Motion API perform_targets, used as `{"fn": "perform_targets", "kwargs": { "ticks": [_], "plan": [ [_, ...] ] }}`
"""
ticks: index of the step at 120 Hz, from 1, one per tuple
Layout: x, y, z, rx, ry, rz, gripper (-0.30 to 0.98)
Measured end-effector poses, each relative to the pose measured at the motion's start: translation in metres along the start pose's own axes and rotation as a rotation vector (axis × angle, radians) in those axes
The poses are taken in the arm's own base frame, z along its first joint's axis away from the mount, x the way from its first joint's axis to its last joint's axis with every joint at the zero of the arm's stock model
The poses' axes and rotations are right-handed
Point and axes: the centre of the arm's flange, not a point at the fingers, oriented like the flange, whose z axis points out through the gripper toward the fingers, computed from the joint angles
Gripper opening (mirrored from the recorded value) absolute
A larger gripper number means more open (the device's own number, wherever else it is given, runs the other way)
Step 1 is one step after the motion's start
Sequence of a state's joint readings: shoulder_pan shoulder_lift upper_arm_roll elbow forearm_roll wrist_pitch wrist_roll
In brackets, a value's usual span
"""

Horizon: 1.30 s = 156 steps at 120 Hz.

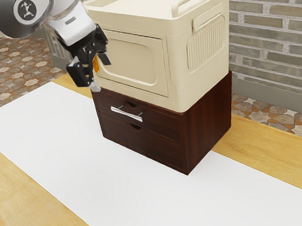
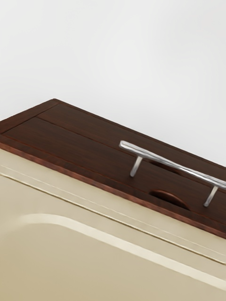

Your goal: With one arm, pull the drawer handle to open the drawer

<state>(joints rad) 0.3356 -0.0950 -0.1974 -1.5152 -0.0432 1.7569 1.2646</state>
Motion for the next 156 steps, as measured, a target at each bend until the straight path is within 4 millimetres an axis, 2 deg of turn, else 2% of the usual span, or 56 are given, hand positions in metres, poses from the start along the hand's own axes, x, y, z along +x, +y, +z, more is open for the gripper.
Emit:
{"fn": "perform_targets", "kwargs": {
  "ticks": [16,38,50,61,71,87,105,125,156],
  "plan": [
    [-0.018,-0.008,0.044,0.034,-0.004,0.027,0.62],
    [-0.019,-0.02,0.077,0.111,0.007,0.096,0.56],
    [-0.016,-0.019,0.075,0.156,0.007,0.134,0.52],
    [0.005,-0.008,0.072,0.181,0.015,0.194,0.47],
    [0.014,0.002,0.079,0.177,0.017,0.233,0.43],
    [0.007,0.01,0.101,0.153,0.003,0.251,0.39],
    [0.001,0.022,0.115,0.161,-0.006,0.268,0.37],
    [-0.013,0.016,0.125,0.181,-0.008,0.26,0.36],
    [-0.016,0.01,0.141,0.183,-0.003,0.27,0.33]
  ]
}}
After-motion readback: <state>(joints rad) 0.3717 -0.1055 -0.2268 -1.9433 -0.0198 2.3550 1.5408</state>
